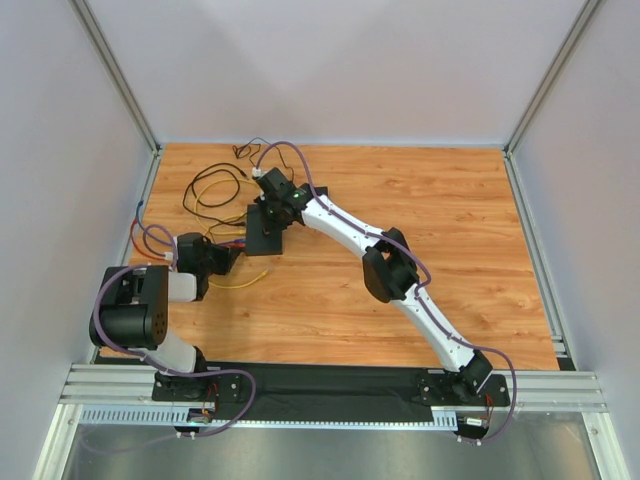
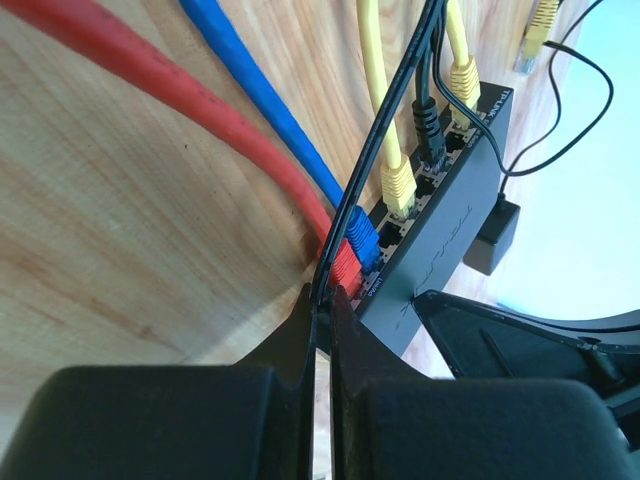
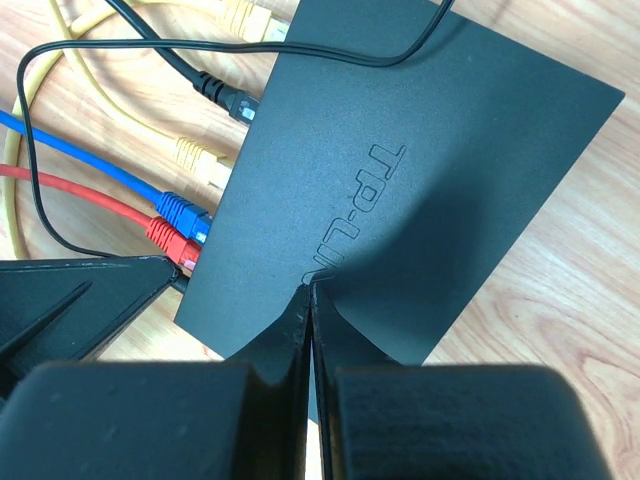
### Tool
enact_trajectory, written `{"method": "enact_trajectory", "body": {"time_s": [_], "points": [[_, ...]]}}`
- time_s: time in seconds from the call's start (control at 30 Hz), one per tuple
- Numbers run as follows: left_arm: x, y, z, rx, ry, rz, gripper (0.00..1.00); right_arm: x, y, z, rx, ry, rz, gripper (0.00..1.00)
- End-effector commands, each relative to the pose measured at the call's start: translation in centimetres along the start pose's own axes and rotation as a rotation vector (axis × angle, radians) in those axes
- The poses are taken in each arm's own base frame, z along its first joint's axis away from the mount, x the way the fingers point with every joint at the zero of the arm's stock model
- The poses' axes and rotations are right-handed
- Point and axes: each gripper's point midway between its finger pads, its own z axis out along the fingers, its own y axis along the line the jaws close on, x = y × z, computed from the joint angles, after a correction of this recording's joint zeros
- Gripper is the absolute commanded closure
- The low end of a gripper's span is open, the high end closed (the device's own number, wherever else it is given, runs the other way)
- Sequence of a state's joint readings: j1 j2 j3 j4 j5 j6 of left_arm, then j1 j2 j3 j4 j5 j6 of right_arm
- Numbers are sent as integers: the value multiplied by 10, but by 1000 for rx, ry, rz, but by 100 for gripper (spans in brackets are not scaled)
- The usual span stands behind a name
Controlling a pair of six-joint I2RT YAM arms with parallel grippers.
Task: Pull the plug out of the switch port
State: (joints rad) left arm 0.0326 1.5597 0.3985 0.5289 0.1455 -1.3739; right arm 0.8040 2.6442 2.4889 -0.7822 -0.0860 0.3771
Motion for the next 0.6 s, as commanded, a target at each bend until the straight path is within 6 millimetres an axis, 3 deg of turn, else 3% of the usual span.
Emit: {"method": "enact_trajectory", "body": {"time_s": [0.0,0.1,0.23,0.33,0.57], "points": [[-31,3,-5,-52,-123,77,100,75,-76,23,227,244,-3,100],[-31,15,-6,-94,-131,47,100,76,-77,22,229,246,0,100],[-34,16,0,-56,-128,-2,100,76,-78,22,230,247,1,100],[-37,13,-4,36,-163,-63,100,74,-79,22,230,242,7,100],[-52,13,-11,70,-222,-71,100,77,-81,22,233,252,4,100]]}}
